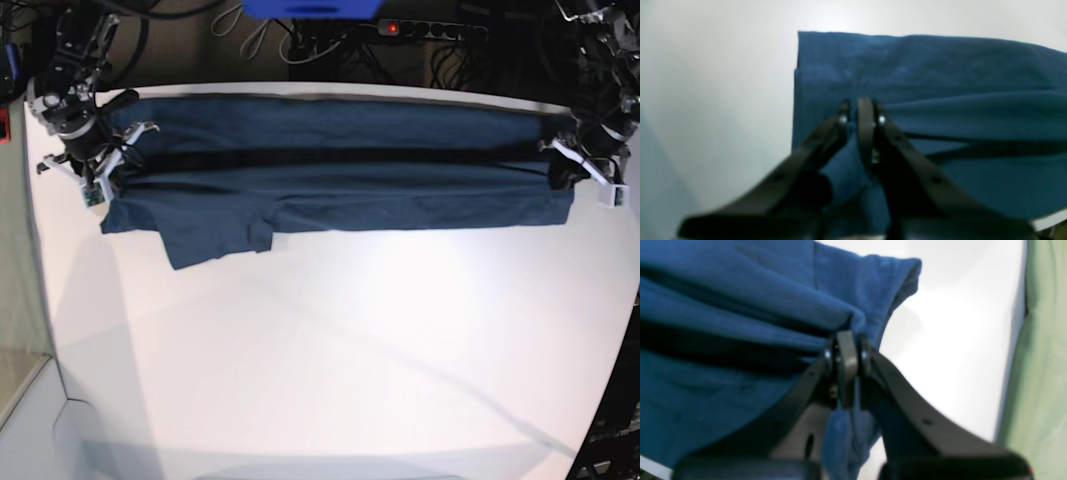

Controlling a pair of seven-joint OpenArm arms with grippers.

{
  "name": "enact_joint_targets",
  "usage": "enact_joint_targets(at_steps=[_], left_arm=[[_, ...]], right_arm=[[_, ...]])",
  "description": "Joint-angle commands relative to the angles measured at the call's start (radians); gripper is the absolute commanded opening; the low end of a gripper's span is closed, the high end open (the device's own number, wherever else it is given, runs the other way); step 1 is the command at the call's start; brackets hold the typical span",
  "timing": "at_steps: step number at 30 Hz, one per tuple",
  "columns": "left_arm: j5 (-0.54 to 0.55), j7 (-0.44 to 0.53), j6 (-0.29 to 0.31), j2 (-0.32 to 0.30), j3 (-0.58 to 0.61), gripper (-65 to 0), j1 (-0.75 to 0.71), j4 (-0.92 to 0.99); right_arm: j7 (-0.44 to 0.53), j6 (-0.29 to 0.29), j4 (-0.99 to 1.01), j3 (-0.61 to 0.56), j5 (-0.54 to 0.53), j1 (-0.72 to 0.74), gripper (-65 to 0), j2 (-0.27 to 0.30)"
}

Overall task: Layout the t-shirt on the table in an organized manner, then fold the t-shirt properly
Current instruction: 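Lower the folded edge with both grippers and release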

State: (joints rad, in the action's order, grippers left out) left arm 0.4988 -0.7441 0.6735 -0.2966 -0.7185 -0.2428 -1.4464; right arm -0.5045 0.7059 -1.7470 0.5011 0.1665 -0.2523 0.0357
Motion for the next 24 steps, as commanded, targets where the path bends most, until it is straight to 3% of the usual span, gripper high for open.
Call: enact_joint_targets(at_steps=[1, 24], left_arm=[[0.010, 0.021, -0.005, -0.020, -0.008, -64.8, 0.000, -0.017], [0.021, -0.004, -0.005, -0.049, -0.011, -64.8, -0.011, -0.029]], right_arm=[[0.013, -0.008, -0.001, 0.003, -0.005, 0.005, -65.0, 0.007], [0.016, -0.008, -0.014, -0.052, -0.005, -0.034, -65.0, 0.043]])
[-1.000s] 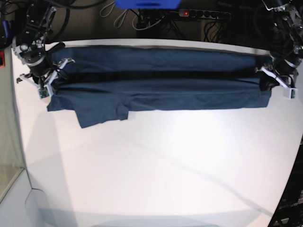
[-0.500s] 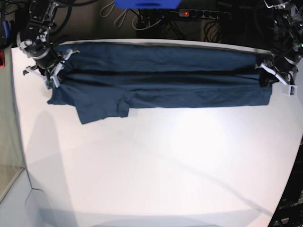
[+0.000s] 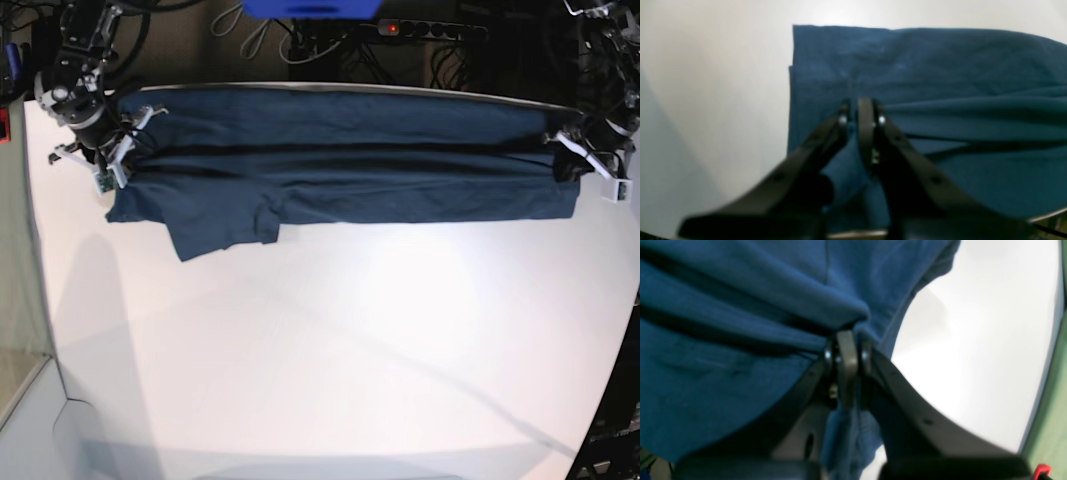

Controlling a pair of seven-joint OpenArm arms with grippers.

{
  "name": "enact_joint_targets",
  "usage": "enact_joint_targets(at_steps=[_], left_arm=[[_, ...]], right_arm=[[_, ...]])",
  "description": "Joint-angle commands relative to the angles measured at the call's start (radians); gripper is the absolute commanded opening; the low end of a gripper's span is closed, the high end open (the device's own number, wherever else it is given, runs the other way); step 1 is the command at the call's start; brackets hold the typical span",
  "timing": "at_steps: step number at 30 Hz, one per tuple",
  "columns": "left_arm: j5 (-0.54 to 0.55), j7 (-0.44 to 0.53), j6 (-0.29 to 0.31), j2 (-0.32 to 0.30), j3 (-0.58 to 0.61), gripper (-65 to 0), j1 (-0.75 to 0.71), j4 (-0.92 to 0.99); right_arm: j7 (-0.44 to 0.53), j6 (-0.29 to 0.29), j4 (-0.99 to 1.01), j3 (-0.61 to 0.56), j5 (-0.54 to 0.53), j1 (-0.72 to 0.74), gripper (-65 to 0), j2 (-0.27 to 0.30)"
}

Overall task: Layout the t-shirt on the table in an organized manner, then fold the t-shirt properly
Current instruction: 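Lower the folded edge with both grippers and release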

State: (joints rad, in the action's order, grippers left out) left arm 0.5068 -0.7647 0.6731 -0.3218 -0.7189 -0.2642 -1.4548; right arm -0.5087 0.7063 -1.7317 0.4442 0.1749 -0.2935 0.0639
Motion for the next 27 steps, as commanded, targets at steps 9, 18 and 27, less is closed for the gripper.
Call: enact_joint_targets(at_steps=[9, 18, 27], left_arm=[[0.003, -0.035, -0.005, -0.029, -0.008, -64.8, 0.036, -0.011], [0.000, -0.032, -0.005, -0.029, -0.006, -64.8, 0.038, 0.013], [-0.092, -0.031, -0.005, -0.021, -0.006, -64.4, 0.041, 0.085]], right_arm=[[-0.003, -0.008, -0.096, 0.005, -0.011, -0.014, -65.0, 0.017], [-0.012, -0.008, -0.086, -0.029, -0.011, -0.060, -65.0, 0.020], [-0.012, -0.008, 0.002, -0.045, -0.008, -0.051, -65.0, 0.023]])
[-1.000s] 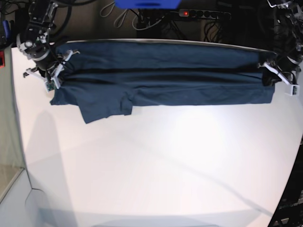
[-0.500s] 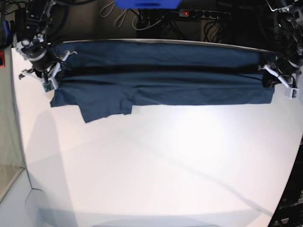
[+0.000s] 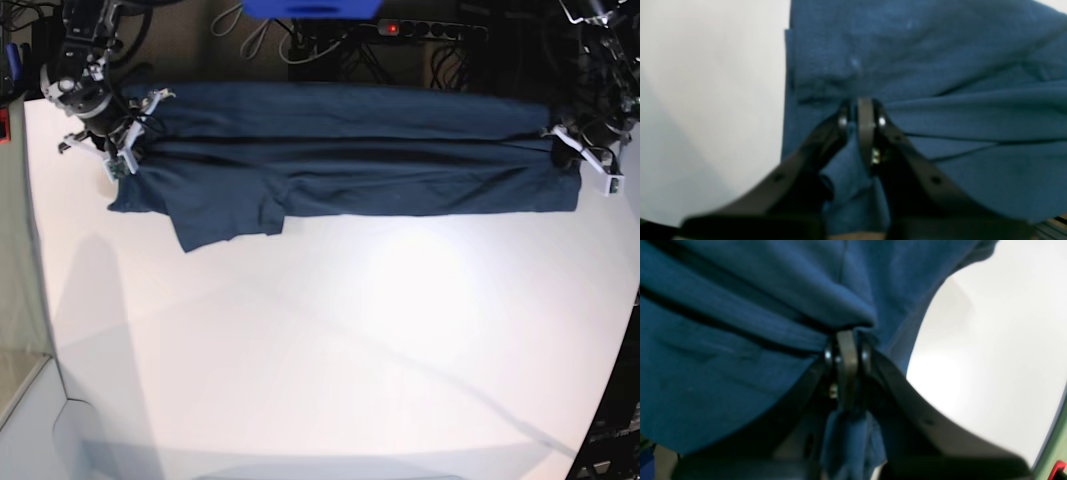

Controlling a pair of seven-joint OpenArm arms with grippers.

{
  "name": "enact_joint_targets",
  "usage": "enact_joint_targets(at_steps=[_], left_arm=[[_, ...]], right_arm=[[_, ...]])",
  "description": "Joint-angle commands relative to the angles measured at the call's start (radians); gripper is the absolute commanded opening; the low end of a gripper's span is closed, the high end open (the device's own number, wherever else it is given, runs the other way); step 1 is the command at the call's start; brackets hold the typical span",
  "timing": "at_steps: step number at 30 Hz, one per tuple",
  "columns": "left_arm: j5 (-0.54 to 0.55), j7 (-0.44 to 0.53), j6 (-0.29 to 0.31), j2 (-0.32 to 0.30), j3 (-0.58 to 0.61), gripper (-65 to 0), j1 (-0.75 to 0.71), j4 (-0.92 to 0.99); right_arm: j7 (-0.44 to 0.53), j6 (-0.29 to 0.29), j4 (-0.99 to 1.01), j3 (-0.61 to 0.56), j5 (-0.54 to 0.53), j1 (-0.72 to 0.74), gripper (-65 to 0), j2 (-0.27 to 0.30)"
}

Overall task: Layout the t-shirt on the table in an organized manner, then fold the t-shirt properly
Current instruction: 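Lower the folded edge with both grippers and release, then grasp the strip end with the right gripper and tuck it inward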

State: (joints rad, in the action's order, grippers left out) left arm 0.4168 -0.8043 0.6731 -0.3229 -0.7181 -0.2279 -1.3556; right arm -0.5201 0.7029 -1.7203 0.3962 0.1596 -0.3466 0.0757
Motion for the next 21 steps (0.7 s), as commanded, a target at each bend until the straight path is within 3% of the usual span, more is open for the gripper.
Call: enact_joint_targets(at_steps=[1, 4, 8, 12, 21], left_arm=[[-0.008, 0.007, -0.003, -0.020, -0.007, -64.3, 0.005, -0.014], [-0.008, 0.001, -0.003, -0.022, -0.005, -57.3, 0.005, -0.014], [-0.008, 0.001, -0.003, -0.022, -0.005, -40.5, 0.003, -0.014], [-0.003, 0.001, -0.003, -0.020, -0.005, -37.9, 0.003, -0.014], [0.003, 0.001, -0.003, -0.018, -0.005, -37.5, -0.001, -0.014]], right_arm=[[-0.001, -0.005, -0.013, 0.004, 0.008, 0.004, -65.0, 0.013], [-0.001, -0.005, -0.016, 0.004, 0.008, 0.002, -58.5, 0.032], [-0.002, -0.005, -0.036, 0.005, 0.008, -0.004, -40.3, 0.062], [-0.016, -0.005, -0.113, 0.028, 0.007, -0.030, -27.8, 0.077], [-0.091, -0.005, -0.260, 0.076, 0.005, -0.029, -25.2, 0.088]])
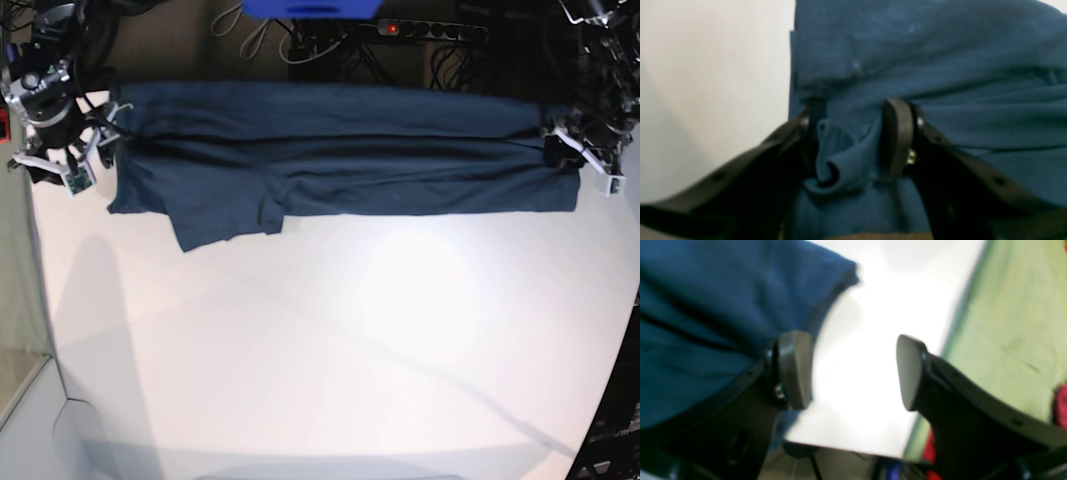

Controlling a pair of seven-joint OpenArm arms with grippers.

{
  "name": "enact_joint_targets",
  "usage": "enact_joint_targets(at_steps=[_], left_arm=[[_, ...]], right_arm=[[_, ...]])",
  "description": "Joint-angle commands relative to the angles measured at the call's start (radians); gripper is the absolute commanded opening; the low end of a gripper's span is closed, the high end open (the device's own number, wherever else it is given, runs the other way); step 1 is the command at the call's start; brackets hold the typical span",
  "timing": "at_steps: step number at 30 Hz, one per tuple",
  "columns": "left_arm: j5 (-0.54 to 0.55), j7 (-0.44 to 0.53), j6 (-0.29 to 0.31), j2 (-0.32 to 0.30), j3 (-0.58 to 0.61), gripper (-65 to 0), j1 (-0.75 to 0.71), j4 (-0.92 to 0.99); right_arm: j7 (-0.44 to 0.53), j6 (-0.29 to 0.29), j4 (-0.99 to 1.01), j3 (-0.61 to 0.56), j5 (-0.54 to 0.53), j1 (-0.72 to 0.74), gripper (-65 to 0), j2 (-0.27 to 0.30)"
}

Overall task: Layout the t-shirt on the table in an organized manner, then fold the t-shirt properly
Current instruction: 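Grasp the strip end with the right gripper and tuck it inward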

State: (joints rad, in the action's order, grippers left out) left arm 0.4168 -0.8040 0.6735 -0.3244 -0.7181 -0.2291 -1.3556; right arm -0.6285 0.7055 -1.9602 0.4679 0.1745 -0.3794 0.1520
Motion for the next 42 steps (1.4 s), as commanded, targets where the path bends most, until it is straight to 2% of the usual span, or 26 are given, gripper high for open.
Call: enact_joint_targets(at_steps=[1, 6, 12, 15, 23, 29, 32, 36, 39, 42], left_arm=[[0.003, 0.001, -0.004, -0.017, -0.005, -37.5, -0.002, -0.014], [0.003, 0.001, -0.004, -0.017, -0.005, -37.5, -0.003, -0.012], [0.003, 0.001, -0.004, -0.003, -0.005, -37.6, 0.003, -0.014], [0.003, 0.001, -0.004, 0.006, -0.005, -37.7, 0.004, -0.015], [0.001, 0.001, -0.004, 0.011, -0.005, -37.8, 0.004, -0.015], [0.003, 0.001, -0.004, 0.011, -0.005, -37.8, 0.004, -0.015], [0.003, 0.001, -0.004, 0.011, -0.005, -37.8, 0.004, -0.014], [0.003, 0.001, -0.004, 0.011, -0.005, -37.8, 0.004, -0.014], [0.003, 0.001, -0.004, 0.011, -0.005, -37.8, 0.004, -0.014], [0.003, 0.001, -0.004, 0.011, -0.005, -37.8, 0.004, -0.014]], right_arm=[[0.017, -0.007, -0.021, 0.002, -0.010, 0.018, -25.2, 0.005], [0.012, -0.007, -0.006, -0.071, -0.008, 0.147, -25.2, -0.047], [-0.170, -0.007, 0.140, -0.137, -0.007, 0.397, -25.4, -0.139], [-0.207, -0.007, 0.270, -0.133, -0.005, 0.489, -25.4, -0.145], [-0.198, -0.007, 0.499, -0.137, -0.005, 0.560, -25.2, -0.137], [-0.109, -0.007, 0.600, -0.139, -0.005, 0.554, -26.6, -0.142], [-0.093, -0.007, 0.632, -0.139, -0.007, 0.550, -35.1, -0.142], [-0.098, -0.007, 0.635, -0.139, -0.007, 0.550, -64.9, -0.142], [-0.103, -0.007, 0.608, -0.131, -0.007, 0.550, -65.0, -0.139], [-0.106, -0.007, 0.494, -0.131, -0.007, 0.506, -65.0, -0.142]])
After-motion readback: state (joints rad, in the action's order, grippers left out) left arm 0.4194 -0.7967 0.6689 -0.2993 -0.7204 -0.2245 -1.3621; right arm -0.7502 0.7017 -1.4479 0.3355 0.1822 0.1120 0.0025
